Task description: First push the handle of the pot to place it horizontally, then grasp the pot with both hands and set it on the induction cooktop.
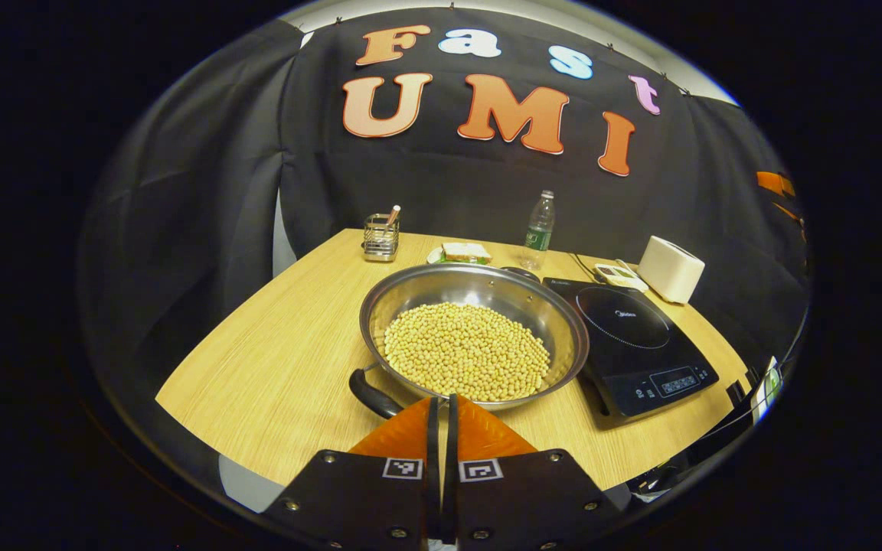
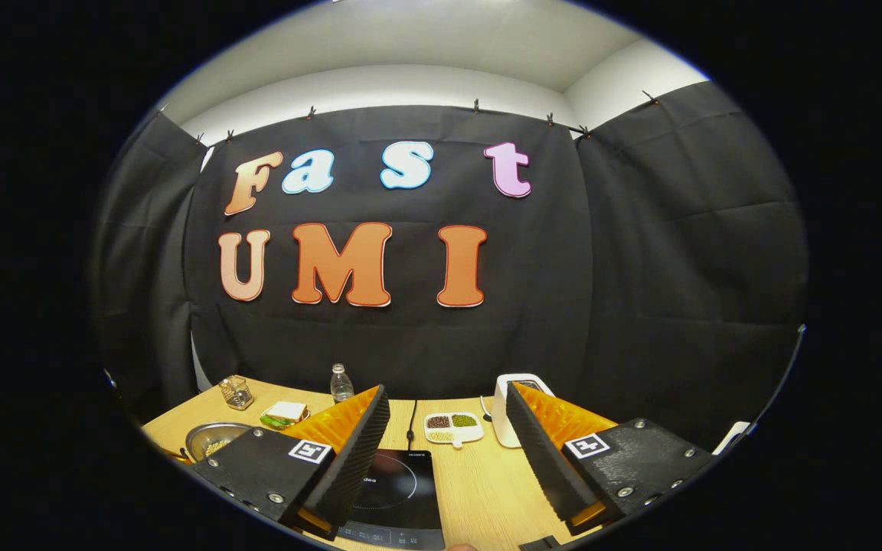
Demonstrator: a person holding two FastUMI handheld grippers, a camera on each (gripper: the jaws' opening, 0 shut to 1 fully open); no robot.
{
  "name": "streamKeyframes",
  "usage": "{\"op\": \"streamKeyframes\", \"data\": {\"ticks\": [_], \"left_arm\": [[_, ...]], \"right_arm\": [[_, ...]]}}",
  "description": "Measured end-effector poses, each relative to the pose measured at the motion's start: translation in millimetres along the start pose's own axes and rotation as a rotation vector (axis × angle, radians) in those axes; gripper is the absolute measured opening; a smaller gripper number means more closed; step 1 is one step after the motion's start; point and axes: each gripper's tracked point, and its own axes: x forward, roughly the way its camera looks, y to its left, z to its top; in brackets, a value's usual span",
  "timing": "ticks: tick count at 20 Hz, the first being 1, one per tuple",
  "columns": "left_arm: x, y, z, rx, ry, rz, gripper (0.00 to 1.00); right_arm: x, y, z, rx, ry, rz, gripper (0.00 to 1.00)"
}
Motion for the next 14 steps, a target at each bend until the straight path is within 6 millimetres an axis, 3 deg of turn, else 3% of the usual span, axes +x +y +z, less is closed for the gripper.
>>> {"op": "streamKeyframes", "data": {"ticks": [3,8,14], "left_arm": [[3.2,2.8,-21.1,-0.028,0.054,-0.008,0.02],[8.4,9.3,-33.1,-0.034,0.081,0.014,0.02],[11.1,23.9,-23.9,-0.058,0.059,0.034,0.02]], "right_arm": [[1.1,-0.7,-0.6,-0.007,-0.003,-0.007,0.95],[0.7,4.7,-5.8,-0.021,0.007,-0.001,0.95],[3.2,11.3,-10.6,-0.029,0.02,0.007,0.95]]}}
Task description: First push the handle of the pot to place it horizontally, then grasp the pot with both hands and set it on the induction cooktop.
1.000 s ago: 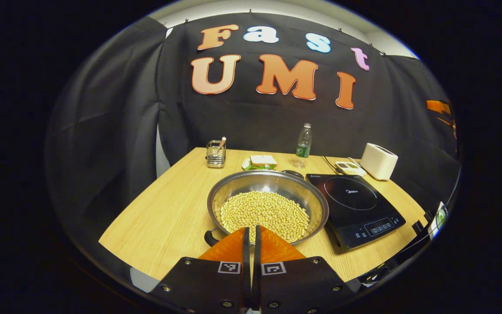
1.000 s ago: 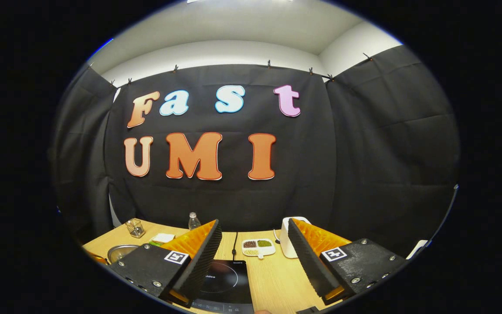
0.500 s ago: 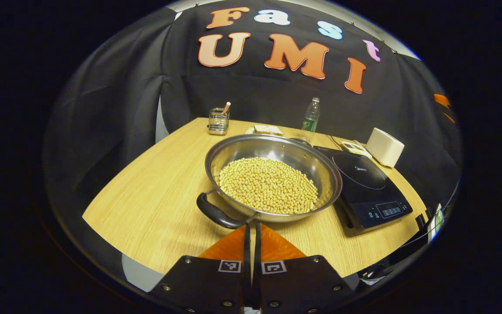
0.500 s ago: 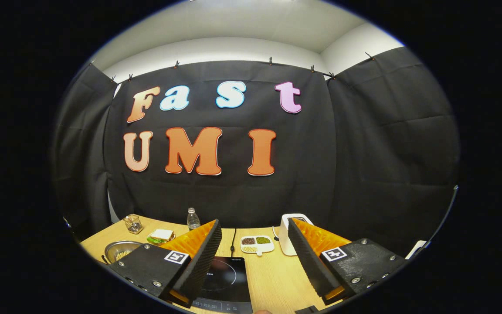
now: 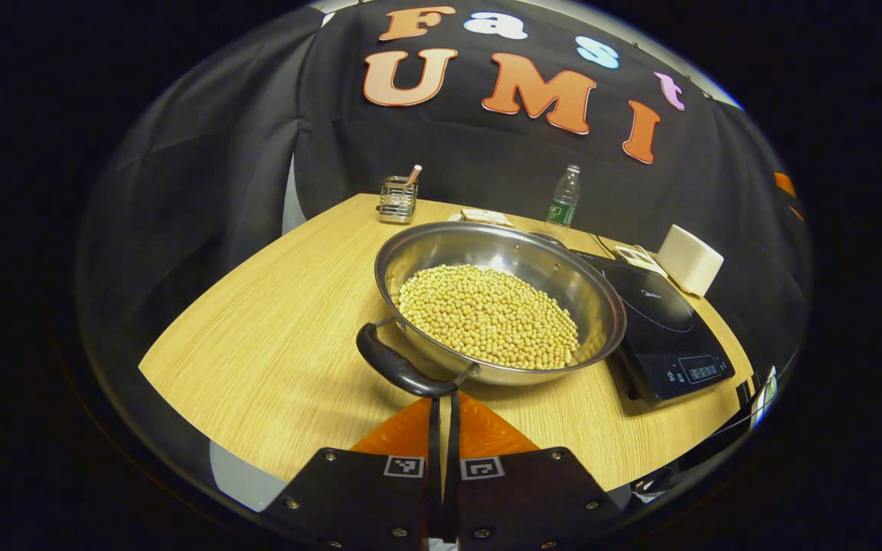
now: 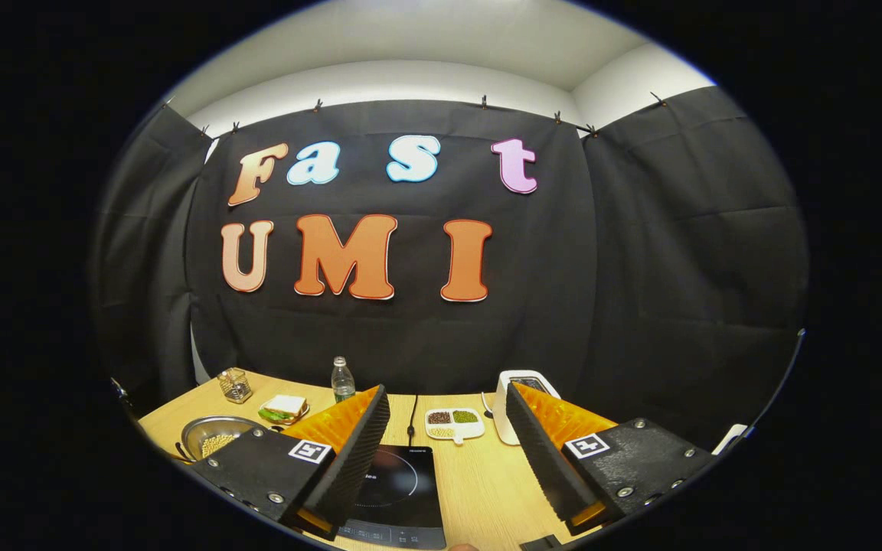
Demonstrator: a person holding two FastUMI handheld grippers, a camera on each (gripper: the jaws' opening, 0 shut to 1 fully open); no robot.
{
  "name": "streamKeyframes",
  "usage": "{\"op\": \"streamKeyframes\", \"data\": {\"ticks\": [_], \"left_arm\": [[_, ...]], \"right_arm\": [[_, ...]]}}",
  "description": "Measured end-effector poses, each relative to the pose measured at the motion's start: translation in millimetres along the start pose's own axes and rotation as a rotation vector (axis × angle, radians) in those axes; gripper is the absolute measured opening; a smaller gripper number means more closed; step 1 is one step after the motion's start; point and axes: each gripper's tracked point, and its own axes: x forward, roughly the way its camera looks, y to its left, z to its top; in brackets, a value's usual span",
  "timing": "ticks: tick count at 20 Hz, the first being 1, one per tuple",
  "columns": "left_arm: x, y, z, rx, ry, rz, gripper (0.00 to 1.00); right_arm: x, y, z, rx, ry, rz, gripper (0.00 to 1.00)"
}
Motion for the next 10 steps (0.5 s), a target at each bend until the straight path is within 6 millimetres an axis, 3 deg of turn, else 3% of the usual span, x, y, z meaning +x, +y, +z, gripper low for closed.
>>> {"op": "streamKeyframes", "data": {"ticks": [10], "left_arm": [[5.4,19.2,7.9,-0.004,0.008,-0.002,0.02]], "right_arm": [[3.0,2.8,0.1,0.005,-0.002,0.0,0.95]]}}
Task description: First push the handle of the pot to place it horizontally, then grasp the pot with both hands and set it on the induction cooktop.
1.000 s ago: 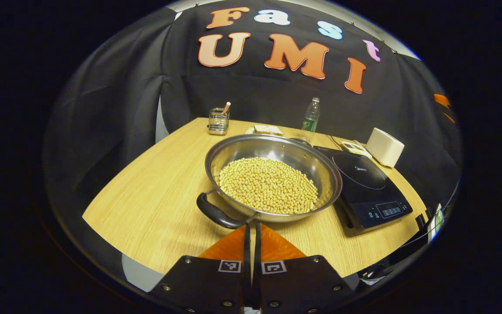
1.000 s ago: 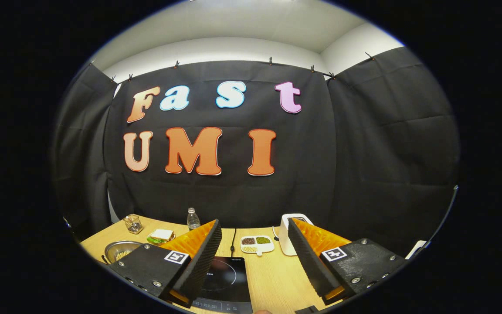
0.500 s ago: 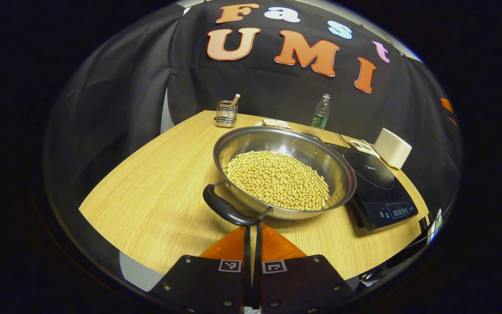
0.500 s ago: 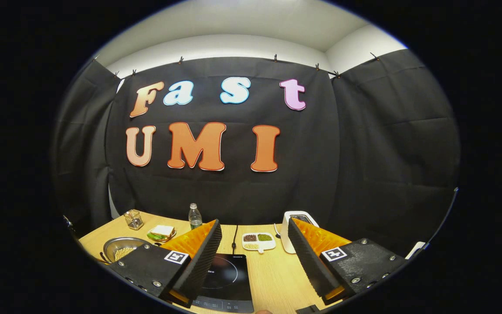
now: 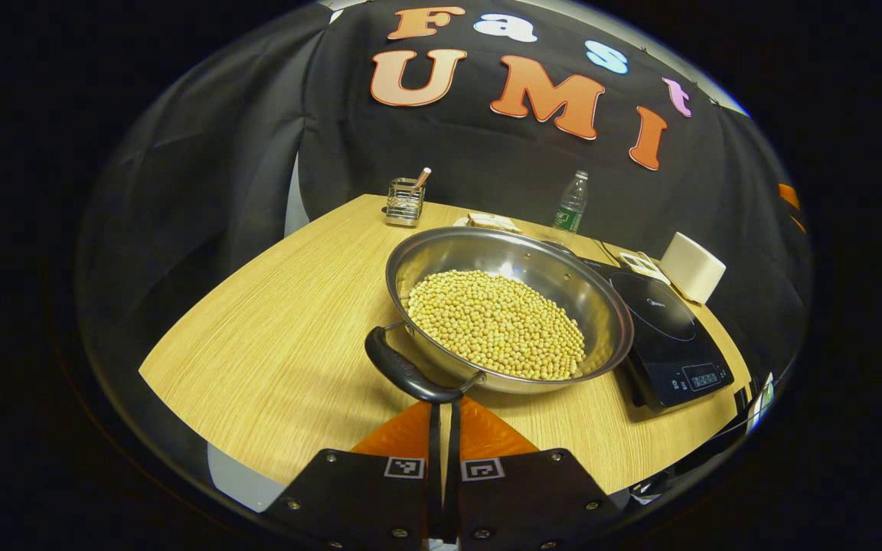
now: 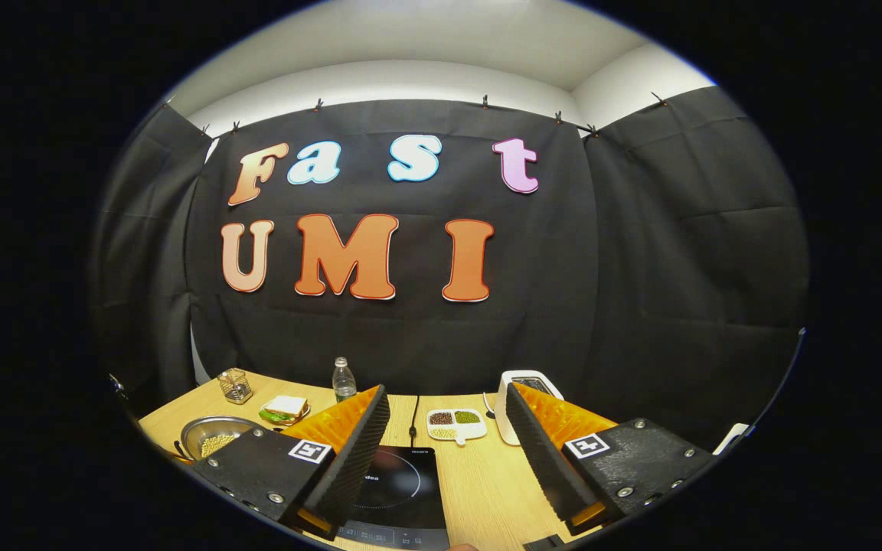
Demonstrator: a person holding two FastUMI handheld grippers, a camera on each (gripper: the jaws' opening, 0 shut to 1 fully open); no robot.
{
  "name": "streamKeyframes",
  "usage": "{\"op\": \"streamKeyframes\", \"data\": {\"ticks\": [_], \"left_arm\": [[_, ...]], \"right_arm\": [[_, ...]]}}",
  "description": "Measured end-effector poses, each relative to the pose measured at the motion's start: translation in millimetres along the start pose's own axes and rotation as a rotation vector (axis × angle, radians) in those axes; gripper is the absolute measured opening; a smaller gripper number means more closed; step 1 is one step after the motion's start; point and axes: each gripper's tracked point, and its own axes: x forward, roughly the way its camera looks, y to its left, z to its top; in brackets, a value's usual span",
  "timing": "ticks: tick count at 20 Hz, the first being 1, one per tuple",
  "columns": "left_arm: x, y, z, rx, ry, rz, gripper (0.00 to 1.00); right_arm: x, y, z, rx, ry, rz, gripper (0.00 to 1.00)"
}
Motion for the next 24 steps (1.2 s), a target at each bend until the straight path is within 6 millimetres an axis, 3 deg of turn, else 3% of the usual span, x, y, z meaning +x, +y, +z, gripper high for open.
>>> {"op": "streamKeyframes", "data": {"ticks": [6,24], "left_arm": [[7.6,22.6,9.9,0.035,-0.001,0.014,0.04],[37.2,64.8,37.6,0.022,0.013,0.005,0.02]], "right_arm": [[3.0,-1.3,-2.9,0.009,0.007,-0.005,0.95],[3.5,7.7,-5.1,0.011,0.009,-0.035,0.95]]}}
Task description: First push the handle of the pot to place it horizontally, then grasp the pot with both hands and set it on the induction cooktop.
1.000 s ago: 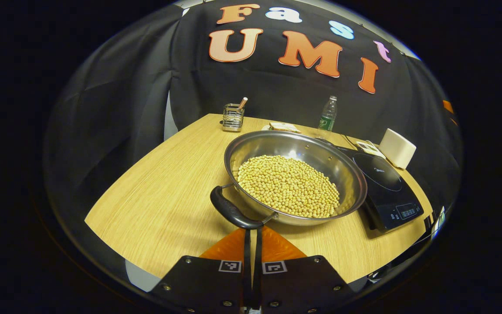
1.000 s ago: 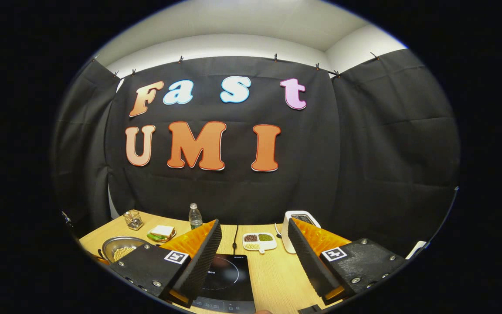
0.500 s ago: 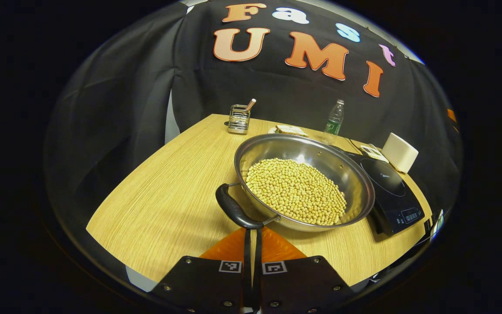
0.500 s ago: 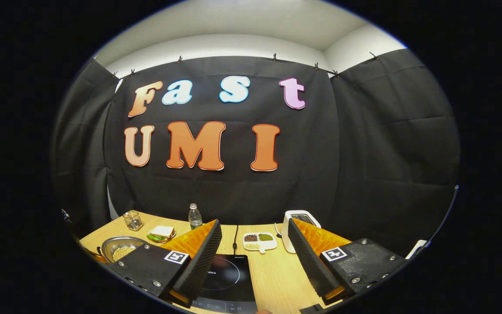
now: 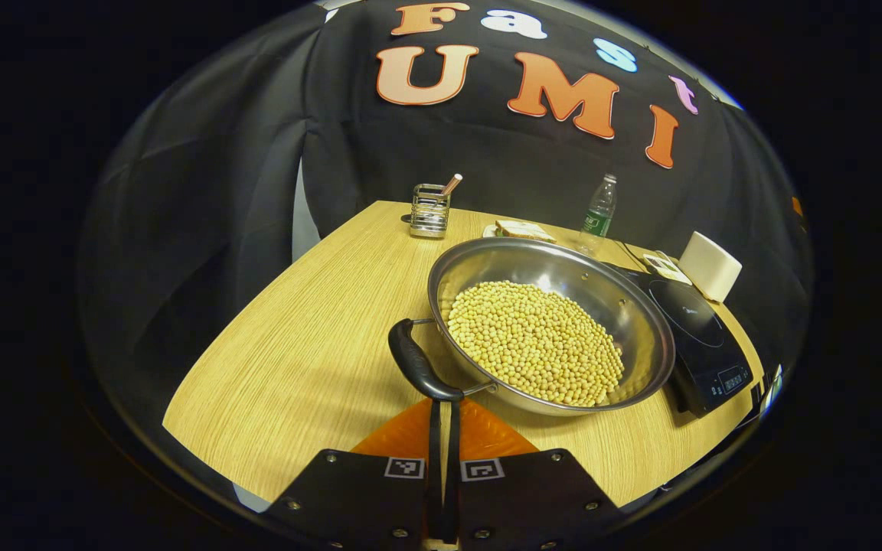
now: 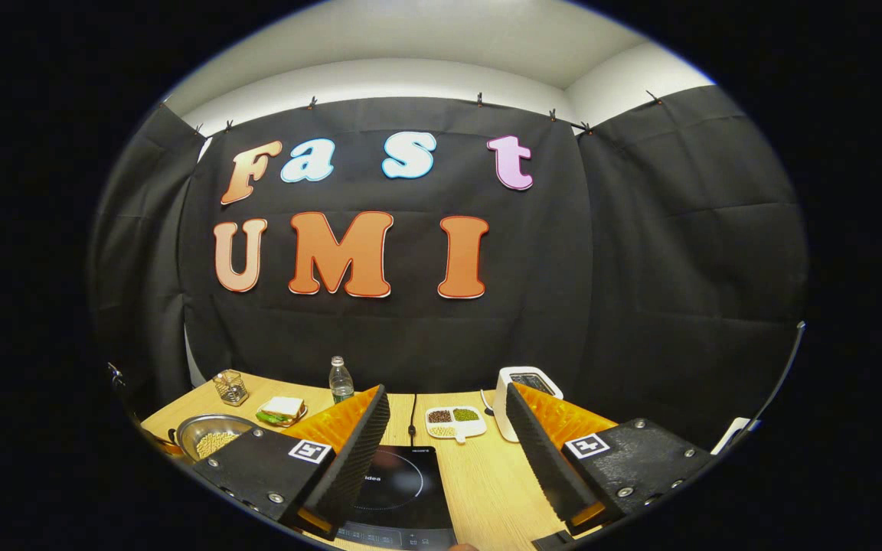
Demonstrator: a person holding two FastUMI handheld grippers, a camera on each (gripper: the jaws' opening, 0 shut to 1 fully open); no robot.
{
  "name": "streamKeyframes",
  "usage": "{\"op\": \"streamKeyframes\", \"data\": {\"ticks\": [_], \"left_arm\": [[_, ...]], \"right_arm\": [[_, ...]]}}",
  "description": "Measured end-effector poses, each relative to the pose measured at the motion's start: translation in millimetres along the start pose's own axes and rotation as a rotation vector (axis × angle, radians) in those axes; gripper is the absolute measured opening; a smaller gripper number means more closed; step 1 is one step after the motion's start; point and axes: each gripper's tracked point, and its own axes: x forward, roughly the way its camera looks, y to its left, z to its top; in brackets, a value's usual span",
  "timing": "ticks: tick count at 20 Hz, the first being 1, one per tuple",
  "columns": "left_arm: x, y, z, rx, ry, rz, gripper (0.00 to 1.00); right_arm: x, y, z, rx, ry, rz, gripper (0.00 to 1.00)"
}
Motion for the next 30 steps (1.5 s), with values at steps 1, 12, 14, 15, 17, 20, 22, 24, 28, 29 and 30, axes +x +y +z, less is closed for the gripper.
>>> {"op": "streamKeyframes", "data": {"ticks": [1,12,14,15,17,20,22,24,28,29,30], "left_arm": [[2.3,2.0,2.8,-0.012,-0.001,-0.005,0.04],[31.6,25.9,24.7,0.025,-0.02,0.003,0.02],[37.9,28.9,29.3,0.033,-0.025,0.003,0.03],[41.3,31.2,30.4,0.038,-0.028,0.004,0.03],[45.9,35.1,33.4,0.047,-0.034,0.007,0.03],[54.5,38.2,38.6,0.063,-0.039,0.014,0.02],[59.7,40.3,40.2,0.073,-0.044,0.015,0.02],[62.9,42.6,42.8,0.077,-0.051,0.012,0.02],[71.4,47.9,47.3,0.063,-0.062,-0.006,0.02],[74.0,48.3,48.8,0.061,-0.064,-0.01,0.02],[76.5,47.7,49.1,0.063,-0.065,-0.015,0.02]], "right_arm": [[0.9,0.4,-0.7,0.0,0.0,-0.003,0.95],[6.5,11.7,-12.1,0.001,0.024,-0.015,0.95],[8.1,13.6,-13.6,0.004,0.028,-0.015,0.95],[8.9,15.4,-13.9,0.007,0.028,-0.015,0.95],[12.5,17.4,-14.5,0.015,0.025,-0.016,0.95],[16.4,22.3,-18.7,0.014,0.031,-0.015,0.95],[18.4,23.0,-20.5,0.012,0.035,-0.018,0.95],[21.4,25.9,-22.1,0.018,0.038,-0.019,0.95],[24.2,30.2,-25.0,0.03,0.044,-0.023,0.95],[24.3,31.0,-26.1,0.029,0.045,-0.022,0.95],[25.2,33.3,-26.9,0.028,0.045,-0.021,0.95]]}}
